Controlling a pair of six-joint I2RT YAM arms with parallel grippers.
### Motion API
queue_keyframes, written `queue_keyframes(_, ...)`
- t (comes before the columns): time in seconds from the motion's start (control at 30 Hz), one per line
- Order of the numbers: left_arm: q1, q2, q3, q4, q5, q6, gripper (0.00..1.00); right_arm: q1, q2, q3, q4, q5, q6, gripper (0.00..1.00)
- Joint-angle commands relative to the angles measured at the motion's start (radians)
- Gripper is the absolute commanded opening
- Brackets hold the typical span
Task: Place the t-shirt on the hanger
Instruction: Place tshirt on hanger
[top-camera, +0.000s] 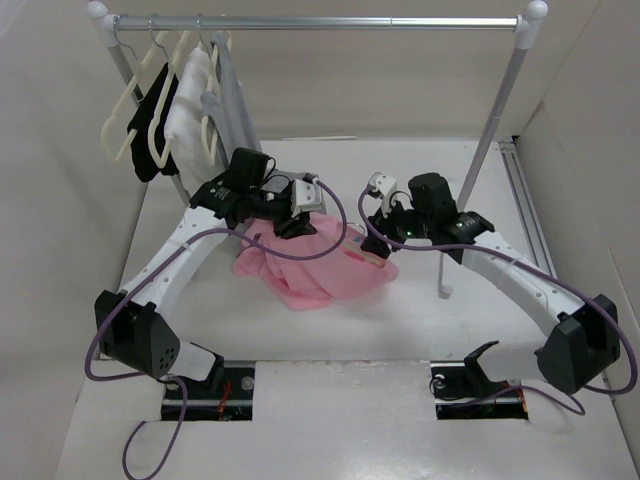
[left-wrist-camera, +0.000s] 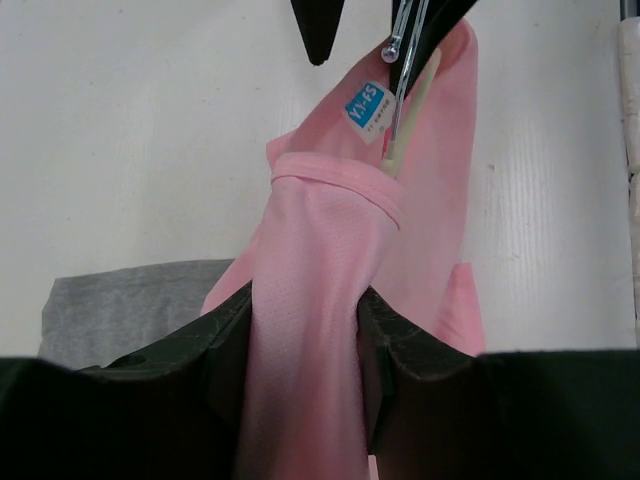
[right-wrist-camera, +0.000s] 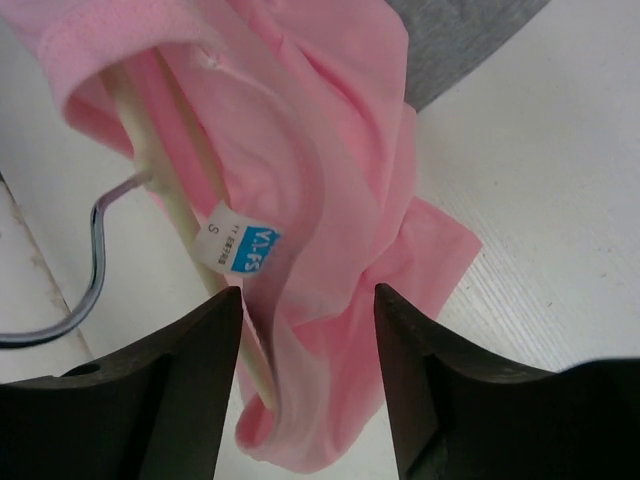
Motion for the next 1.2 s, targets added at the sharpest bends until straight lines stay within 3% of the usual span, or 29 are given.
queue_keyframes(0.0, -0.002, -0.041, 0.018, 0.026, 0.074, -0.033, 0.00, -0.019, -0.057, 0.014, -0.047, 0.016, -0.061, 0.61)
queue_keyframes(0.03, -0.002, -0.041, 0.018, 0.026, 0.074, -0.033, 0.00, -0.030, -0.077, 0.014, -0.047, 0.025, -0.061, 0.67)
queue_keyframes(0.33, 0.007, -0.023, 0.027, 0.046, 0.097, -0.067, 0.00, -0.028, -0.269, -0.001, -0.078, 0.056, -0.108, 0.67)
queue_keyframes(0.5, 0.007, -0.014, 0.047, 0.046, 0.118, -0.076, 0.00, 0.088, -0.300, -0.064, 0.008, 0.048, -0.105, 0.39)
queue_keyframes(0.6, 0.007, -0.014, 0.047, 0.046, 0.129, -0.076, 0.00, 0.111, -0.275, -0.088, 0.045, 0.059, -0.081, 0.41)
queue_keyframes(0.73, 0.007, -0.014, 0.056, 0.037, 0.129, -0.085, 0.00, 0.111, -0.235, -0.110, 0.111, 0.041, -0.068, 0.53)
queue_keyframes(0.93, 0.007, -0.014, 0.056, 0.037, 0.138, -0.076, 0.00, 0.111, -0.129, -0.108, 0.161, 0.041, -0.068, 0.57)
queue_keyframes(1.03, 0.007, -0.014, 0.056, 0.037, 0.138, -0.076, 0.00, 0.111, -0.087, -0.099, 0.175, 0.050, -0.078, 0.57)
queue_keyframes(1.17, 0.007, -0.014, 0.056, 0.049, 0.149, -0.100, 0.00, 0.111, -0.033, -0.090, 0.224, 0.041, -0.068, 0.46)
